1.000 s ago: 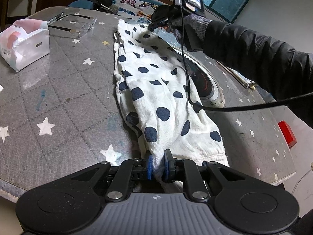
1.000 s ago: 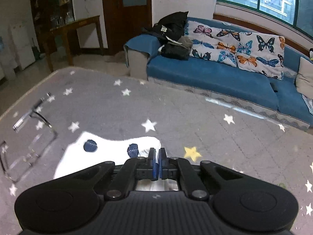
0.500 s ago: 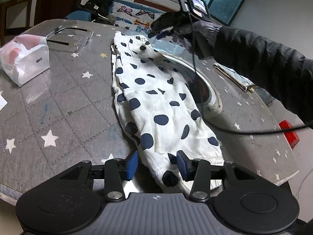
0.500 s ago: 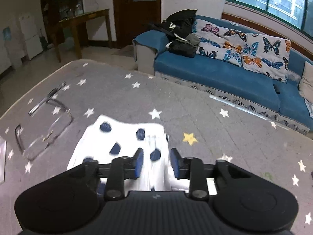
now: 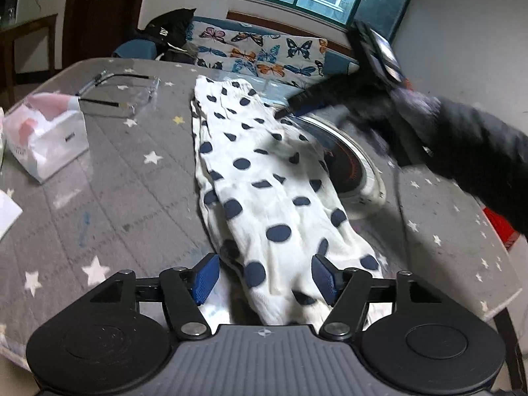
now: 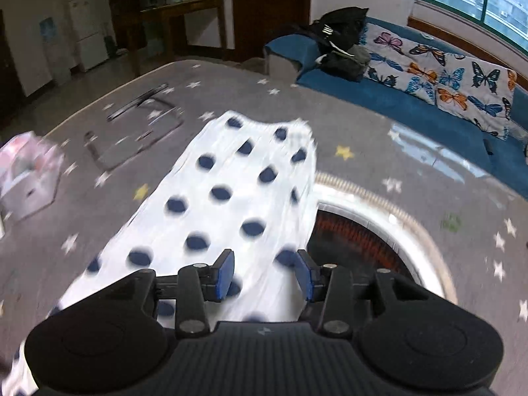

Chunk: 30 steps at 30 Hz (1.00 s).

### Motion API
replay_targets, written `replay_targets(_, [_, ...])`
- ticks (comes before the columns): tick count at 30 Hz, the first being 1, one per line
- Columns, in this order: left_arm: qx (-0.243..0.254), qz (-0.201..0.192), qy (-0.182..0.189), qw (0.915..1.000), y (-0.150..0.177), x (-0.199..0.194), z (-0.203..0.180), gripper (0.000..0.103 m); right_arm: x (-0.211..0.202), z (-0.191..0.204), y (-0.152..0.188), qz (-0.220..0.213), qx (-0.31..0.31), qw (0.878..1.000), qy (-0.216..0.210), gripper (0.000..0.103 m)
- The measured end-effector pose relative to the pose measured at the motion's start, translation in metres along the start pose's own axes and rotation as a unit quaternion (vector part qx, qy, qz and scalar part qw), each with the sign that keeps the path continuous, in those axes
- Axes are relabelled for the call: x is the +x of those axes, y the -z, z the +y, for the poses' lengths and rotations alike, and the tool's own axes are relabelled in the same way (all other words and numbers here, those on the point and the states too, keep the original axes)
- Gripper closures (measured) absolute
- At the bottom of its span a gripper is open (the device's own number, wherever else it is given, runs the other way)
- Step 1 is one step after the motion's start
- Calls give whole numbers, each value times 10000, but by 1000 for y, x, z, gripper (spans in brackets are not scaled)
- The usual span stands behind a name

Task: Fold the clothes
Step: 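Open the left gripper and smooth the folded pants with both grippers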

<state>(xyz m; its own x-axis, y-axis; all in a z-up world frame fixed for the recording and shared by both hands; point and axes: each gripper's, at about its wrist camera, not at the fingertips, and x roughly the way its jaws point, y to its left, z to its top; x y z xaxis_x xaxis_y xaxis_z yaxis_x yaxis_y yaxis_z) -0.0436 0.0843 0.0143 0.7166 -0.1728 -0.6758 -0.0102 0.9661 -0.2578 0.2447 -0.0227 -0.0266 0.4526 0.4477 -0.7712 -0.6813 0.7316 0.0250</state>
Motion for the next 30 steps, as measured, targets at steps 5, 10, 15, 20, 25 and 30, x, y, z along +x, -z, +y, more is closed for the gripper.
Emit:
replay_targets(5, [111, -178, -98, 9997, -18, 9, 0, 40, -25, 5, 31, -208, -71, 9997, -86, 63])
replay_targets(10, [86, -358, -32, 9993, -43, 22, 4, 51, -49, 9, 58, -490, -97, 9987, -45, 62])
replay_targets(15, [178, -422, -34, 9989, -59, 41, 5, 64, -57, 11, 74, -634, 64, 9978, -165, 58])
replay_targets(20, [153, -338, 16, 9993, -64, 62, 10, 80, -50, 19, 73, -685, 18, 9974, -225, 58])
replay_targets(25, [189, -130, -154, 9996, -60, 79, 18, 88, -39, 27, 69, -611, -76, 9974, -383, 58])
replay_targets(30, [162, 67, -538, 9984, -53, 85, 34, 89, -28, 22, 75, -374, 22, 9986, -383, 58])
